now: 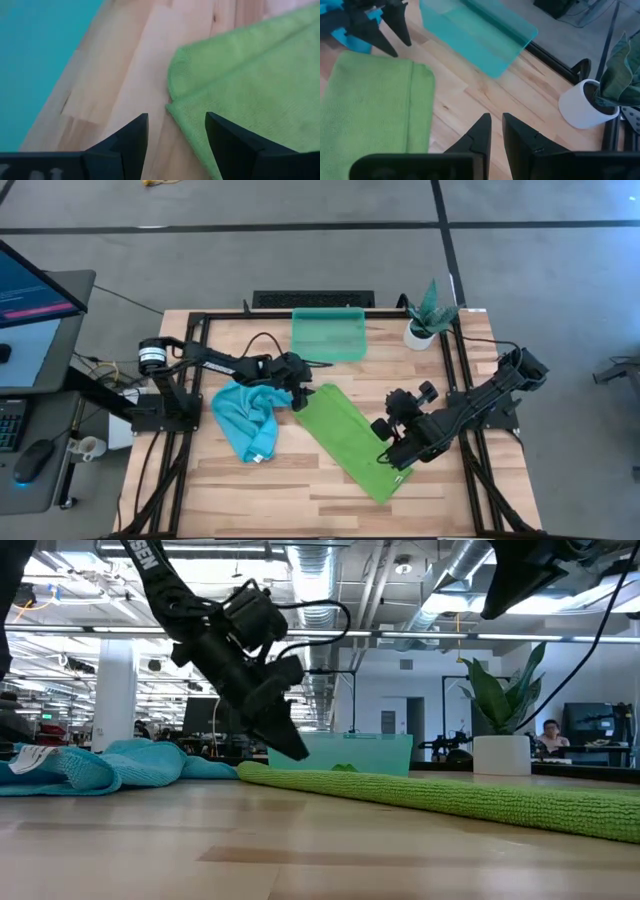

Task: Roll microfiber towels into tight, uniform cylinder then place into a basket
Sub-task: Fold the green microfiber cloth

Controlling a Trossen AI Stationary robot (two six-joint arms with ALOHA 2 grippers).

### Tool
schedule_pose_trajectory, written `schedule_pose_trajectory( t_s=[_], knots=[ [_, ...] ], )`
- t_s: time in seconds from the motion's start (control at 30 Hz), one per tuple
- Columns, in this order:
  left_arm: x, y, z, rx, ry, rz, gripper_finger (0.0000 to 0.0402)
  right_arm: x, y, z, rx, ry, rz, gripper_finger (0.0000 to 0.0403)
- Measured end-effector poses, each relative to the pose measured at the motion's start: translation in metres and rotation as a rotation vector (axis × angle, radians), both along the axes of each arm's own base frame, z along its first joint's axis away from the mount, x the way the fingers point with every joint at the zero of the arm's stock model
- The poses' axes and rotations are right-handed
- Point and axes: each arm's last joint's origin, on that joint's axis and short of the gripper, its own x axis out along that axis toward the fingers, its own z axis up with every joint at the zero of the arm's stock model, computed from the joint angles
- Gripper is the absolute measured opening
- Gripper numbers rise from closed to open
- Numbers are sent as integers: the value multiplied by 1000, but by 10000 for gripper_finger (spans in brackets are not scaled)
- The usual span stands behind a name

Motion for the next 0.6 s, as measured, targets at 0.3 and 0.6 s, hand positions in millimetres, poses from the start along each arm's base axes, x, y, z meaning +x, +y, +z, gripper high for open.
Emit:
schedule_pose_trajectory(
  t_s=[0.3,0.6],
  knots=[
    [0,-1,-9,125,47,-135,189,1,0,0,4,-4,2,69],
    [0,-4,-9,85,32,-180,189,3,2,-1,5,4,32,69]
  ],
)
